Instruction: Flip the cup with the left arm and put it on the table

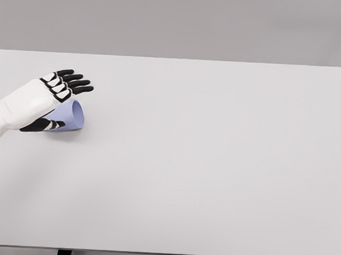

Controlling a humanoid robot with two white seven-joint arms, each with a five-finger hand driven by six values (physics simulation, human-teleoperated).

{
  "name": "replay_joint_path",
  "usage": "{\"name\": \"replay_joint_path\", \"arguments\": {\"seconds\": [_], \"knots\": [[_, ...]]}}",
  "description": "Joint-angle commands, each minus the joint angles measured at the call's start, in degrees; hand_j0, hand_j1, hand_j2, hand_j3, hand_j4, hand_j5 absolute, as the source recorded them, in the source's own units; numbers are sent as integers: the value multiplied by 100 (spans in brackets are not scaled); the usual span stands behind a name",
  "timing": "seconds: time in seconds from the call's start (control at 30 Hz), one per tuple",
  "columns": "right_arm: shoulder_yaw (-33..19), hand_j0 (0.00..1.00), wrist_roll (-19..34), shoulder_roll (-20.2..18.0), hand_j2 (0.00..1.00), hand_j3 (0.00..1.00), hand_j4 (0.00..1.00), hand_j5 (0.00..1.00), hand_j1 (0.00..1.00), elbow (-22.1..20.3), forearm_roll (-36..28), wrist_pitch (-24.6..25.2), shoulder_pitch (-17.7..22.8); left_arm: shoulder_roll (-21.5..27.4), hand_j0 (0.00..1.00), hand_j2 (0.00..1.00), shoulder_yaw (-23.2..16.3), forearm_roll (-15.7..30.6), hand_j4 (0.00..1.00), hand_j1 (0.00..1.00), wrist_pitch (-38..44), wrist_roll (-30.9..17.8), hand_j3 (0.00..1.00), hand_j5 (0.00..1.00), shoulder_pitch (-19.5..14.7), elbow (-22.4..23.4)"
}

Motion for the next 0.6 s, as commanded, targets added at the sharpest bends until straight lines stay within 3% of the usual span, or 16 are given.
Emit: {"name": "replay_joint_path", "arguments": {"seconds": [0.0, 0.5, 0.57], "knots": [[-9, 100, 1, 0, 100, 100, 100, 100, 100, 8, -8, 0, 0, 14, 100, 100, 6, 5, 100, 100, -2, 4, 100, 100, 0, 7], [17, 100, 1, 0, 100, 100, 100, 100, 100, 25, -17, 17, 0, 14, 100, 100, 23, -30, 100, 100, -2, 4, 100, 100, -9, 25], [17, 100, 1, 0, 100, 100, 100, 100, 100, 25, -17, 17, 0, 14, 100, 100, 243, -30, 100, 100, -2, -5, 100, 100, -9, 77]]}}
